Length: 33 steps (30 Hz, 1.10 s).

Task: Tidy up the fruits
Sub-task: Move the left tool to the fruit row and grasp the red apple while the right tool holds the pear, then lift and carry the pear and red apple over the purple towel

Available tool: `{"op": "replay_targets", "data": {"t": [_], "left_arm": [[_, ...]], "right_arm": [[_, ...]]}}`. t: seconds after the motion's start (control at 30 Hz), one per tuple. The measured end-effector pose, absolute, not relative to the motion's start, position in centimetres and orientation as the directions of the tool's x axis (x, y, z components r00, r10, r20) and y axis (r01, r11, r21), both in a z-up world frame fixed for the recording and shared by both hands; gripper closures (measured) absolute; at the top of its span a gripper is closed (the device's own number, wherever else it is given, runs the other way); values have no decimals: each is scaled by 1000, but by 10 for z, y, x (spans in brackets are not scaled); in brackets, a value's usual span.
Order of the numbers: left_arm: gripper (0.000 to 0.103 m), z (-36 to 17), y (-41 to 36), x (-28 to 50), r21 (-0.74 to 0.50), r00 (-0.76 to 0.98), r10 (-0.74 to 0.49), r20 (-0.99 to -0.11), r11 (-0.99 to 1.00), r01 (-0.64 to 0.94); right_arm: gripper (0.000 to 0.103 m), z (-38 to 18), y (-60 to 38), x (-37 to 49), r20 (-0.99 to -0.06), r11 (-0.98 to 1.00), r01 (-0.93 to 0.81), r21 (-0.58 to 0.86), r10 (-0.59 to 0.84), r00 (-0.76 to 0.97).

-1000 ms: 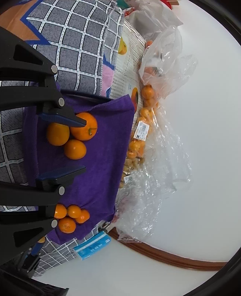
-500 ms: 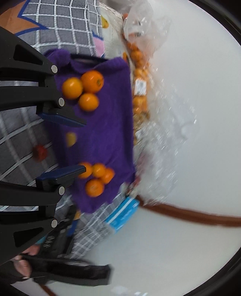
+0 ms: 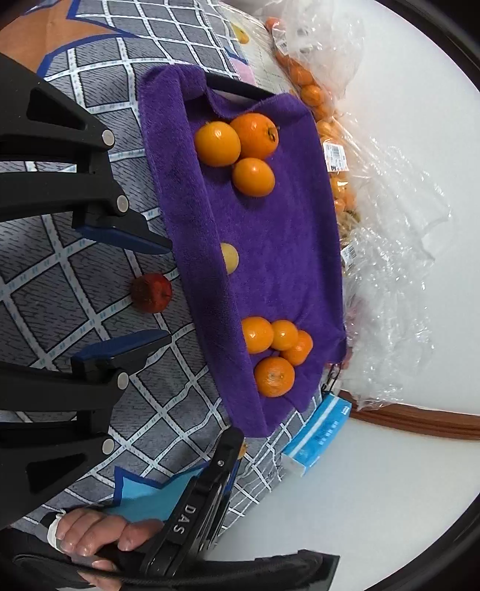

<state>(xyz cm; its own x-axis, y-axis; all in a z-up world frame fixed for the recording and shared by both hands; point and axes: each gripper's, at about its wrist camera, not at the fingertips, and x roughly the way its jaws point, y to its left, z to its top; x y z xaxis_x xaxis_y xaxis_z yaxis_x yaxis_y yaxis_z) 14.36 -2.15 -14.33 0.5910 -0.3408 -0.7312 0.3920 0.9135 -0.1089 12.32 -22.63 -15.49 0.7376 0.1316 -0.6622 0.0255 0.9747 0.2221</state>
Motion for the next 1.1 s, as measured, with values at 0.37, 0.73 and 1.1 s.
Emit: {"op": "replay_targets", "data": {"t": [0.37,0.73,1.1], "left_arm": [[74,-154,-28,156,-109,548,-333,-767,910,400],[79,-151,-16,156,-190,560,-389,-732,905,381],[79,-137,-10,141,-215,631,-418,-654,902,375]], "right_arm": [[75,-157,-229,125,-667,973,27,231,138,732],[75,-157,-232,126,-661,967,23,254,157,733],[75,-152,-232,122,-636,964,14,264,163,754]]}}
